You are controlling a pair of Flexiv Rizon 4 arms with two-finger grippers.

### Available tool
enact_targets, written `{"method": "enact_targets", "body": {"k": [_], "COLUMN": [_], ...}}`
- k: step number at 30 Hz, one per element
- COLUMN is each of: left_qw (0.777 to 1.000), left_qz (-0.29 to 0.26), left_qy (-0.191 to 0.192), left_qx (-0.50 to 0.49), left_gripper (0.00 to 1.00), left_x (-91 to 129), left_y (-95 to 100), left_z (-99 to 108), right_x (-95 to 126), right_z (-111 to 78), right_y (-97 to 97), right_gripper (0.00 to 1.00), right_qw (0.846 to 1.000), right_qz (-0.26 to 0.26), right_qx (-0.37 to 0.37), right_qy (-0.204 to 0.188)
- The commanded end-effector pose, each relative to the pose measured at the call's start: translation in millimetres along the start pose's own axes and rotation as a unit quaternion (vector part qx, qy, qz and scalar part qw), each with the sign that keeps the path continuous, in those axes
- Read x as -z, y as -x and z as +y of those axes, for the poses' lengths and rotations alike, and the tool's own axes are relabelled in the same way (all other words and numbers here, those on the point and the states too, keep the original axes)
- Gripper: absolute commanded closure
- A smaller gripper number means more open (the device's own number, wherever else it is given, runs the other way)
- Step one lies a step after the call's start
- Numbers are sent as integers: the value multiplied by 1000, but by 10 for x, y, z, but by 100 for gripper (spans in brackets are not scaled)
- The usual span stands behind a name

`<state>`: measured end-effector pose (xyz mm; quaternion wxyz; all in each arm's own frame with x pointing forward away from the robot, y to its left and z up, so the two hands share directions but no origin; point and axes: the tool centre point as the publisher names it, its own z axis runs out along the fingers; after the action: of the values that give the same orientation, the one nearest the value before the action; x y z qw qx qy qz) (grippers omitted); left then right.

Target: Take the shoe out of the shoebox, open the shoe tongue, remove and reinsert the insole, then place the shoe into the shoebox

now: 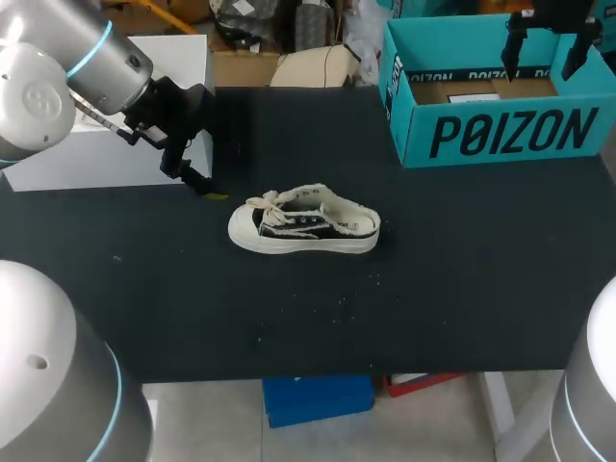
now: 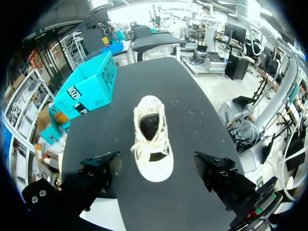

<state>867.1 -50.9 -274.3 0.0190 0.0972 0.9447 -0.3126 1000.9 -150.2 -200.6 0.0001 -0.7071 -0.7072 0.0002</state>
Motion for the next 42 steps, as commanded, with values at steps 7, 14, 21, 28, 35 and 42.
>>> {"method": "enact_targets", "body": {"k": [7,14,21,28,35,42], "left_qw": [1000,1000,1000,1000,1000,1000], "left_qz": [-1,-1,-1,-1,-1,-1], "left_qy": [-1,-1,-1,-1,-1,-1], "left_qx": [-1,-1,-1,-1,-1,-1], "left_gripper": [0,0,0,0,0,0], "left_x": [-6,-6,-6,-6,-6,-6], "left_y": [-3,-3,-3,-3,-3,-3], "left_z": [9,9,9,9,9,9], "right_x": [3,3,3,3,281,337], "right_z": [0,0,0,0,-834,-1124], "right_y": [-1,-1,-1,-1,-671,-827], "right_gripper": [0,0,0,0,0,0], "right_qw": [1000,1000,1000,1000,910,863], "right_qz": [0,0,0,0,77,106], "right_qx": [0,0,0,0,402,491], "right_qy": [0,0,0,0,61,58]}}
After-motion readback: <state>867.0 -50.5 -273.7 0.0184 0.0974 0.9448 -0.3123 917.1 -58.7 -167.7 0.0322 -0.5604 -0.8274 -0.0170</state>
